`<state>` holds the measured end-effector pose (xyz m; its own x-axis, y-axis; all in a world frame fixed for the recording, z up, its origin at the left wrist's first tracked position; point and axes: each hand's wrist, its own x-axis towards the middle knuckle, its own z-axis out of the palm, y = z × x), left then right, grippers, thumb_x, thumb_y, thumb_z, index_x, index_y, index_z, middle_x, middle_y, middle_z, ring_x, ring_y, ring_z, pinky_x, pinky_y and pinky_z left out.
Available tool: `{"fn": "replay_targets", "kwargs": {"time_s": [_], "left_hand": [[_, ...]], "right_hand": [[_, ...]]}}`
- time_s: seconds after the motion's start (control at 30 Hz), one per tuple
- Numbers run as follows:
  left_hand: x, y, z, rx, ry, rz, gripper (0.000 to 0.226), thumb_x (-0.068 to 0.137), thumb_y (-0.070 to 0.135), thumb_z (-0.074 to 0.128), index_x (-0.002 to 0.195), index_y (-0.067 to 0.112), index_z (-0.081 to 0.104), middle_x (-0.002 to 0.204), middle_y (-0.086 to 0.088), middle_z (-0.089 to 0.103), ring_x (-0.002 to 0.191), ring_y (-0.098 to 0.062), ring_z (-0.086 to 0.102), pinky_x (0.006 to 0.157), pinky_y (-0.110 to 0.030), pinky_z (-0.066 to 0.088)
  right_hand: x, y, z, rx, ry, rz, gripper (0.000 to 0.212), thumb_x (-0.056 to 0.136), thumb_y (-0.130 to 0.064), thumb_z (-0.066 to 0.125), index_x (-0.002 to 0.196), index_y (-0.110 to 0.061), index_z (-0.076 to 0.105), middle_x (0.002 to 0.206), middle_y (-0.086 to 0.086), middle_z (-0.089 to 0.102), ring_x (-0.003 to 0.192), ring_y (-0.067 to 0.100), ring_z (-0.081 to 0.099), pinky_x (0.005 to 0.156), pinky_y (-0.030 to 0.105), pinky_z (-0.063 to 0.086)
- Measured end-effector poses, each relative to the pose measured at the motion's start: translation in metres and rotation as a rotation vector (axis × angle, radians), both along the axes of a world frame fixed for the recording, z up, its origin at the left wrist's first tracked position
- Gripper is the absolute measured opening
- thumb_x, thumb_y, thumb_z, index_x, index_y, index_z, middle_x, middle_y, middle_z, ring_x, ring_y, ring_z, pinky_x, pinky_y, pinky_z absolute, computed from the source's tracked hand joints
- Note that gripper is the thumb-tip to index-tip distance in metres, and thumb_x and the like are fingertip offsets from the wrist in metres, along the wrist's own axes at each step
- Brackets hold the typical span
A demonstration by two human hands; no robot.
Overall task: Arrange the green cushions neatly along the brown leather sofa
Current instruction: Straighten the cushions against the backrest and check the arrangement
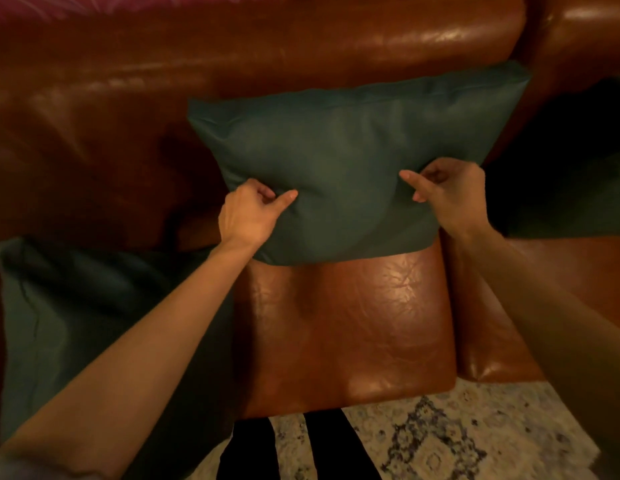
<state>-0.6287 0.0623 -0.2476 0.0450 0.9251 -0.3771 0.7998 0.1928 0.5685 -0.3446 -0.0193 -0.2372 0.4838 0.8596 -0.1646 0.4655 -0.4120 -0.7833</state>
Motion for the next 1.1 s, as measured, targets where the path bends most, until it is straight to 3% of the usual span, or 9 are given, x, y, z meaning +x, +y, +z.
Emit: {"fn": "replay_targets", "kwargs": {"time_s": [0.2,0.3,0.4,0.5,0.57,0.67,0.8,0.9,1.1], "left_hand": [[0.001,-0.007,0.002,-0.005,-0.006,0.077,0.037,0.073,0.061,0.070,0.080,0.026,0.059,0.084,0.003,0.068,0.094,-0.025,0.066,0.082,-0.040,0.054],[-0.006,-0.030,0.002,-0.012,-0.142,0.132,0.026,0.075,0.041,0.076,0.084,0.022,0.061,0.074,0.011,0.061,0.085,-0.023,0.067,0.082,-0.042,0.054],[-0.010,-0.052,0.012,-0.040,-0.257,0.142,0.019,0.077,0.020,0.076,0.087,0.022,0.060,0.081,0.004,0.066,0.084,-0.022,0.068,0.086,-0.042,0.055],[-0.011,-0.075,0.039,-0.120,-0.328,0.099,0.017,0.081,0.013,0.070,0.084,0.027,0.061,0.081,0.003,0.068,0.075,-0.017,0.067,0.071,-0.031,0.053],[-0.010,-0.097,0.062,-0.153,-0.386,0.089,0.023,0.083,0.008,0.067,0.081,0.029,0.060,0.079,-0.001,0.069,0.065,-0.014,0.063,0.062,-0.024,0.047],[-0.016,-0.146,0.087,-0.193,-0.424,0.039,0.030,0.083,-0.001,0.064,0.079,0.029,0.062,0.074,0.002,0.069,0.059,-0.010,0.060,0.063,-0.024,0.049],[-0.025,-0.218,0.122,-0.281,-0.416,0.023,0.028,0.083,0.000,0.065,0.079,0.028,0.065,0.080,-0.003,0.071,0.071,-0.017,0.066,0.074,-0.033,0.053],[-0.028,-0.254,0.148,-0.217,-0.399,0.027,0.029,0.084,0.000,0.063,0.080,0.028,0.065,0.080,0.000,0.072,0.077,-0.014,0.067,0.075,-0.032,0.054],[-0.024,-0.323,0.196,-0.085,-0.465,-0.002,0.018,0.086,0.002,0.059,0.090,0.016,0.069,0.076,0.000,0.073,0.071,-0.011,0.068,0.077,-0.031,0.055]], "right_hand": [[0.002,-0.001,-0.003,-0.008,-0.041,0.031,0.042,0.078,-0.046,0.075,0.068,-0.006,0.065,0.060,0.007,0.069,0.054,0.017,0.065,0.061,0.029,0.052],[0.000,-0.010,-0.005,-0.011,-0.035,0.037,0.037,0.081,-0.041,0.072,0.070,-0.007,0.064,0.061,0.007,0.070,0.058,0.018,0.067,0.063,0.032,0.052],[-0.008,-0.030,0.001,-0.050,0.091,0.057,0.020,0.086,-0.027,0.070,0.074,-0.012,0.063,0.064,0.011,0.069,0.056,0.016,0.064,0.065,0.034,0.052],[-0.026,-0.057,0.017,-0.090,0.203,0.113,0.009,0.089,-0.009,0.065,0.080,-0.010,0.062,0.060,0.009,0.066,0.049,0.005,0.060,0.059,0.025,0.051],[-0.042,-0.081,0.027,-0.117,0.253,0.132,0.011,0.089,-0.004,0.064,0.079,-0.008,0.061,0.053,-0.003,0.064,0.044,-0.002,0.058,0.052,0.014,0.046],[-0.066,-0.124,0.042,-0.185,0.339,0.152,0.025,0.089,0.000,0.062,0.071,-0.016,0.059,0.047,-0.009,0.065,0.042,0.000,0.056,0.048,0.014,0.045],[-0.099,-0.181,0.077,-0.211,0.402,0.173,0.026,0.090,-0.001,0.063,0.070,-0.016,0.057,0.047,-0.005,0.062,0.041,0.002,0.055,0.048,0.017,0.045],[-0.117,-0.217,0.105,-0.168,0.402,0.217,0.019,0.091,-0.006,0.062,0.074,-0.013,0.059,0.057,0.006,0.065,0.046,0.008,0.056,0.051,0.022,0.044],[-0.135,-0.280,0.157,-0.072,0.327,0.244,0.019,0.091,-0.012,0.062,0.073,-0.010,0.063,0.063,0.013,0.070,0.049,0.007,0.060,0.053,0.016,0.047]]}}
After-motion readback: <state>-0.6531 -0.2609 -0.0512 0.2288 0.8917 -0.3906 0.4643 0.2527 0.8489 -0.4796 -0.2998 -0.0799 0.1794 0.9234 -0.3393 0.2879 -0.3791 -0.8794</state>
